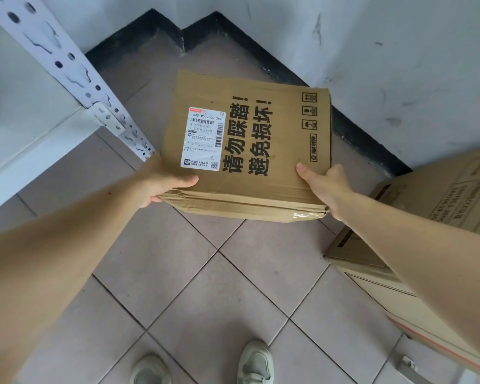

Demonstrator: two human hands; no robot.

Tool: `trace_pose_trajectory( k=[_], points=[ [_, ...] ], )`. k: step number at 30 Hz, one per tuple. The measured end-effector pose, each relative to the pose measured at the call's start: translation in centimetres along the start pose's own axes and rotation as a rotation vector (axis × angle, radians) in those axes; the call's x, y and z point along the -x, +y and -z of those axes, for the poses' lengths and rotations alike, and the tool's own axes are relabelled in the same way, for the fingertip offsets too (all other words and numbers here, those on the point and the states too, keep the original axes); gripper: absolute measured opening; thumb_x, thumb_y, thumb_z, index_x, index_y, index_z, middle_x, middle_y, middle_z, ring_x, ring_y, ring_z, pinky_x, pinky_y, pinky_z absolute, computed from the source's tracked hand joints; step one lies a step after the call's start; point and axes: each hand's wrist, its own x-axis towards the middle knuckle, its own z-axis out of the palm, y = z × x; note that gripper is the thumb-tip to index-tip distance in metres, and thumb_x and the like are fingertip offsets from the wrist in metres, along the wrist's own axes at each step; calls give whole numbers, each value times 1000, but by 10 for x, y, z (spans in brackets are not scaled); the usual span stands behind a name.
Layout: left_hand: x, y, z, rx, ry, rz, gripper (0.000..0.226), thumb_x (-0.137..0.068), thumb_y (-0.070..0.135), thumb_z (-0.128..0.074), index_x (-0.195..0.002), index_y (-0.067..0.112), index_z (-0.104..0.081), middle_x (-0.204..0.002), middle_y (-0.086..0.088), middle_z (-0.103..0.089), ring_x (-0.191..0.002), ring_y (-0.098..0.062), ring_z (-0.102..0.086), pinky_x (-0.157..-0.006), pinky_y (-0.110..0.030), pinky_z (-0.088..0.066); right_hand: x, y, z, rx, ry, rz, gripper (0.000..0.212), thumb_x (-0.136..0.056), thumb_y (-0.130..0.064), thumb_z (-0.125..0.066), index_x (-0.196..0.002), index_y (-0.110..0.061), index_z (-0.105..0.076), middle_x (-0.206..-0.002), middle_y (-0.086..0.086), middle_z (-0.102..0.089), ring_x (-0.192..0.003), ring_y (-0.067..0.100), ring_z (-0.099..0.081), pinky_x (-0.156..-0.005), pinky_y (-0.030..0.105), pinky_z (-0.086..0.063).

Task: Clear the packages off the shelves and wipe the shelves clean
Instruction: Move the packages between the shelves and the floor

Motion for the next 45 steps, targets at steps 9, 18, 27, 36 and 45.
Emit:
trace_pose_trajectory(
  k=[9, 18, 27, 36, 45],
  points=[
    [72, 8, 30, 95, -52, -78, 84, -62, 10, -92, -130, 31, -47, -122, 11, -64, -116, -20, -60, -96, -57, -50, 54, -45, 48, -95, 5, -58, 92, -66, -59, -83, -130, -13, -36, -119, 6, -57, -103, 28, -61, -92, 53, -53],
    [189, 68, 68, 174, -18, -160, 112, -52, 3, -95, -141, 25, -31, -126, 3, -56, -112, -19, -58, -87, -47, -55, 147, -136, 134, -77, -59, 25, 102, -59, -81, -72, -134, -16, -49, -123, 6, -61, -108, 32, -61, -99, 52, -50],
    [325, 124, 130, 99, -34, -314, 109, -55, 15, -96, -137, 37, -27, -123, 17, -56, -113, -4, -53, -81, -27, -50, 262, -209, 216, -61, -212, 239, 74, -81, -72, -60, -135, -21, -52, -127, 1, -64, -110, 23, -62, -88, 37, -47],
    [468, 133, 183, 80, -44, -483, 99, -63, 3, -89, -138, 35, -31, -123, 18, -59, -112, 1, -56, -81, -16, -49, 413, -234, 265, -61, -249, 346, 64, -89, -62, -57, -139, -24, -47, -121, -2, -64, -93, 11, -63, -71, 29, -50],
    [627, 97, 245, 24, 9, -659, 120, -50, 30, -98, -146, 38, -27, -134, 19, -56, -125, -8, -53, -102, -37, -48, 571, -228, 296, -1, -247, 520, 69, -81, -72, -55, -134, -28, -49, -114, -2, -67, -103, 19, -65, -98, 47, -50]
  ],
)
